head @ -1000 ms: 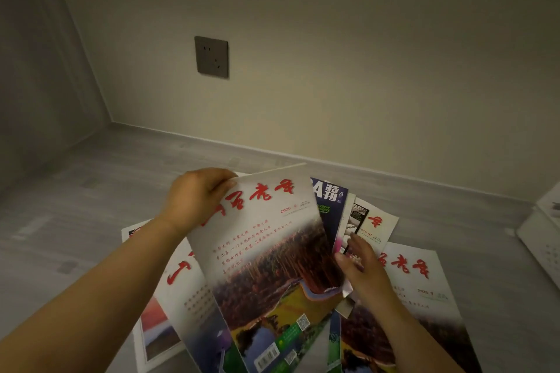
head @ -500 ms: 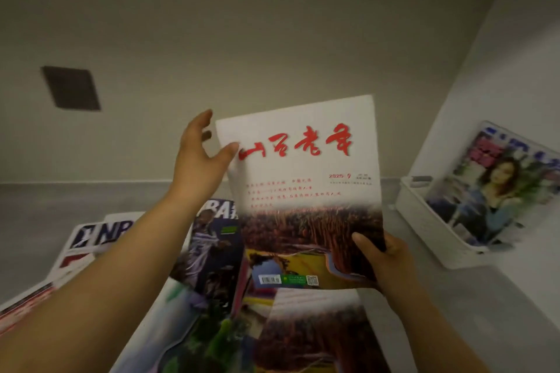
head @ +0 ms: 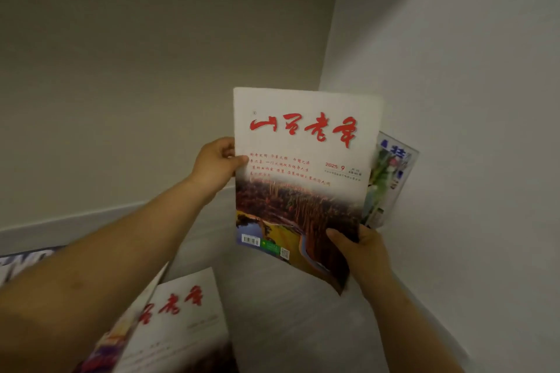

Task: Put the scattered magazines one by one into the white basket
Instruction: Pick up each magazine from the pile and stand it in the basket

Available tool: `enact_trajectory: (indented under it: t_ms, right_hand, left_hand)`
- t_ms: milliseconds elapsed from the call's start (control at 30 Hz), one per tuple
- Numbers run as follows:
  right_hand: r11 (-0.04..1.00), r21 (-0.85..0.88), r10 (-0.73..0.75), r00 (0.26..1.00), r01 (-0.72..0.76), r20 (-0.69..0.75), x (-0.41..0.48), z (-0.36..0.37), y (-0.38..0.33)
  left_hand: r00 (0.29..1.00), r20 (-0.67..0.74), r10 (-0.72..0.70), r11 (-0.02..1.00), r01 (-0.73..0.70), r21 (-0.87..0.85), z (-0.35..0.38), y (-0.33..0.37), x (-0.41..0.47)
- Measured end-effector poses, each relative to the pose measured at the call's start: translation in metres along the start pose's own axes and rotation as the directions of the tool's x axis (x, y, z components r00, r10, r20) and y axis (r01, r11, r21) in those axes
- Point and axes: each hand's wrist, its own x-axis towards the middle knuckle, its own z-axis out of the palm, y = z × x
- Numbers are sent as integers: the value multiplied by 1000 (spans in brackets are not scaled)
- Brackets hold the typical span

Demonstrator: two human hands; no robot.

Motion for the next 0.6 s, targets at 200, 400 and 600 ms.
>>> enact_trajectory:
  t_ms: [200, 400, 600]
  right_hand:
    - [981, -192, 5, 991, -31, -134, 67, -40, 10]
    - [940, -338, 19, 998, -39, -62, 116, -49, 31]
    - [937, -323, 114, 990, -133, -76, 136, -48, 65]
  left_hand:
    - [995, 29, 93, 995, -94, 38, 81, 26, 61]
    - [994, 16, 105, 985, -106, 139, 136, 22, 106]
    - [1000, 6, 4, 992, -4, 126, 168, -9, 127]
